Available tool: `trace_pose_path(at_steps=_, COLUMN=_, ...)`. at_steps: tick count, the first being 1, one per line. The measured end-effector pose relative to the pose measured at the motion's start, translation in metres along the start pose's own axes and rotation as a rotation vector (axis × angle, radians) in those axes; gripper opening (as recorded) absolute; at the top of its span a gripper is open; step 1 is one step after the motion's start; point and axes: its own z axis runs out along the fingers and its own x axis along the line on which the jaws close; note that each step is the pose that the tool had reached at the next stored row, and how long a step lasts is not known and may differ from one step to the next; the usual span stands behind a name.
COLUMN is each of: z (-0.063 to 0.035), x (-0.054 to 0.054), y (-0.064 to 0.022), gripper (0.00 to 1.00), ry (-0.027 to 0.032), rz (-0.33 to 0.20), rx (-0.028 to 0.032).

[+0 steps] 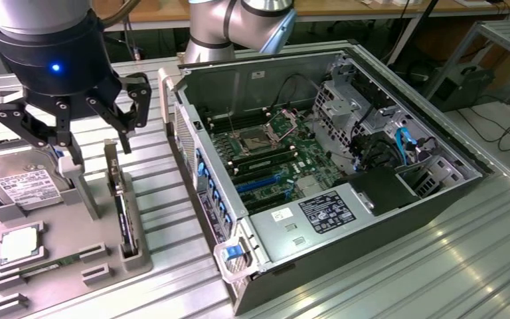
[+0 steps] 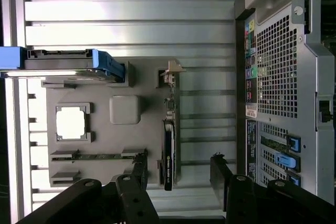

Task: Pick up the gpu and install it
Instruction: 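Pick up the gpu and move the gpu toward the slot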

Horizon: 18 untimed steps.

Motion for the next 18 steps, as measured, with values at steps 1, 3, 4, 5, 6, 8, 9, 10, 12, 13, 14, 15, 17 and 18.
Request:
trace_pose_path(at_steps=1, z=0.0005, x=0.0000, y=0.0000, gripper=0.60, ry=0.0000, rz=0.000, rx=0.0000)
trace_pose_path(at_steps=3, z=0.0015, x=0.0001, y=-0.0001, gripper=0.60, ry=0.0000, rz=0.000, rx=-0.0001)
trace_pose_path(at_steps=4, z=0.0019, x=0.0001, y=-0.0001, gripper=0.60, ry=0.0000, rz=0.000, rx=0.0000)
trace_pose_path(at_steps=5, z=0.0024, x=0.0001, y=-0.0001, gripper=0.60, ry=0.0000, rz=0.000, rx=0.0000)
trace_pose_path(at_steps=6, z=0.0028, x=0.0001, y=-0.0001, gripper=0.60, ry=0.0000, rz=0.000, rx=0.0000)
trace_pose_path(at_steps=8, z=0.0037, x=0.0001, y=-0.0002, gripper=0.60, ry=0.0000, rz=0.000, rx=0.0000)
trace_pose_path(at_steps=9, z=0.0043, x=0.0002, y=-0.0002, gripper=0.60, ry=0.0000, rz=0.000, rx=0.0000)
trace_pose_path(at_steps=10, z=0.0051, x=0.0002, y=-0.0003, gripper=0.60, ry=0.0000, rz=0.000, rx=-0.0001)
trace_pose_path(at_steps=12, z=0.0062, x=0.0003, y=-0.0004, gripper=0.60, ry=0.0000, rz=0.000, rx=0.0000)
trace_pose_path(at_steps=13, z=0.0066, x=0.0003, y=-0.0004, gripper=0.60, ry=0.0001, rz=0.000, rx=0.0000)
trace_pose_path(at_steps=14, z=0.0069, x=0.0003, y=-0.0005, gripper=0.60, ry=0.0001, rz=0.000, rx=0.0000)
trace_pose_path(at_steps=15, z=0.0073, x=0.0003, y=-0.0005, gripper=0.60, ry=0.0000, rz=0.000, rx=0.0000)
trace_pose_path(at_steps=17, z=0.0085, x=0.0004, y=-0.0007, gripper=0.60, ry=-0.0001, rz=0.000, rx=-0.0002)
trace_pose_path(at_steps=18, z=0.0090, x=0.0004, y=-0.0008, gripper=0.60, ry=-0.0001, rz=0.000, rx=-0.0001)
